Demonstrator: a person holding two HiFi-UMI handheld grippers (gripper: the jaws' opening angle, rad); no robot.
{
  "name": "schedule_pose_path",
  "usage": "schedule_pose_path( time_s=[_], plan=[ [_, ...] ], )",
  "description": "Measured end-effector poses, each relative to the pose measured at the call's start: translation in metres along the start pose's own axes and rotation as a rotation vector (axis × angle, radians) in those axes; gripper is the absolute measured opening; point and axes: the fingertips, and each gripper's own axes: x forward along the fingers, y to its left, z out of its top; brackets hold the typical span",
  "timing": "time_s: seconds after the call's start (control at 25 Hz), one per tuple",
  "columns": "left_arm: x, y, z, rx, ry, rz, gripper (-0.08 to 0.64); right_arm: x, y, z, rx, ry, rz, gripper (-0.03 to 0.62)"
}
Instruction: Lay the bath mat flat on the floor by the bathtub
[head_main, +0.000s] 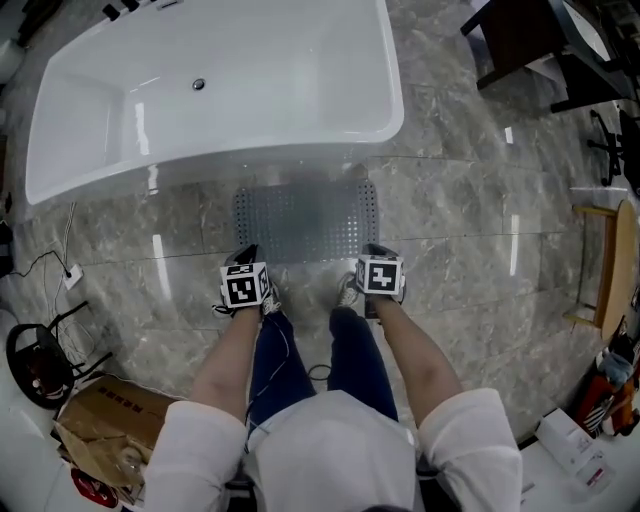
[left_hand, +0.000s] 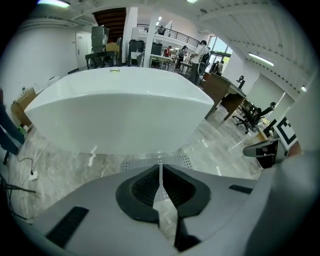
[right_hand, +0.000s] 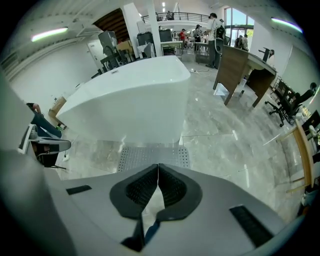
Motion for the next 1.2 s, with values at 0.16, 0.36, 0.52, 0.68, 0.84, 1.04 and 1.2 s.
schedule_pose_path(
  time_s=[0.16, 0.36, 0.52, 0.68, 0.84, 1.04, 1.2],
  plan=[
    [-0.034, -0.012, 0.011, 0.033, -0.054, -0.017, 0.049, -0.035, 0.009, 0.011, 0.009, -0.073, 0.029, 0.031],
    [-0.073, -0.023, 0.020, 0.045, -0.111, -0.041, 0.049, -0.072, 0.014, 0.007, 0.045, -0.101, 0.041, 0.031],
    [-0.097, -0.034, 0.033, 0.068, -0.155, -0.058, 0.049, -0.102, 0.015, 0.013, 0.074, -0.153, 0.043, 0.032],
    [-0.123, -0.044, 0.042, 0.091, -0.210, -0.082, 0.049, -0.133, 0.020, 0.021, 0.079, -0.221, 0.052, 0.032],
    [-0.140, -0.053, 0.051, 0.137, -0.237, -0.104, 0.049, -0.153, 0.021, 0.027, 0.076, -0.266, 0.063, 0.032],
    [-0.155, -0.063, 0.063, 0.138, -0.261, -0.137, 0.049, -0.171, 0.018, 0.035, 0.063, -0.307, 0.056, 0.032],
    [-0.174, -0.068, 0.074, 0.135, -0.300, -0.171, 0.049, -0.183, 0.022, 0.039, 0.083, -0.335, 0.068, 0.032]
  ],
)
